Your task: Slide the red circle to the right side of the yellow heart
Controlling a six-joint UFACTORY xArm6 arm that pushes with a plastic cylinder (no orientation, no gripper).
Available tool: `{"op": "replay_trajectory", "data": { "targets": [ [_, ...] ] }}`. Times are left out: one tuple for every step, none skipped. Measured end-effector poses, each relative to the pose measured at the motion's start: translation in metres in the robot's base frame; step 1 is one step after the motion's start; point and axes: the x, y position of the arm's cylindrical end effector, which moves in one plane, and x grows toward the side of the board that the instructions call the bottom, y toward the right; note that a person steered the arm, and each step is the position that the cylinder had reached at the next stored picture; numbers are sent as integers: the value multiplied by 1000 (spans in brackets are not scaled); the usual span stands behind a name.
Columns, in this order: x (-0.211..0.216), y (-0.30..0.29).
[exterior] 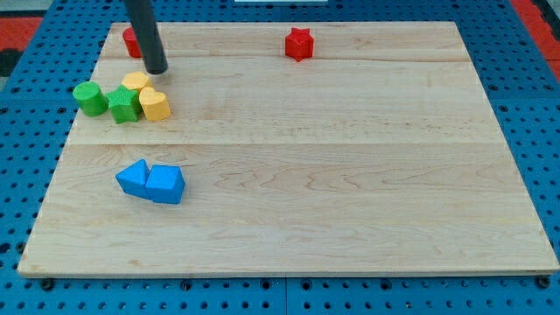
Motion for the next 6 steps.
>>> {"op": "replay_trajectory", "data": {
  "targets": [
    [-11,-60],
    [-42,-94],
    [-62,-101],
    [-73,-68],
    [-73,-35],
    [-73,-11]
  ]
}}
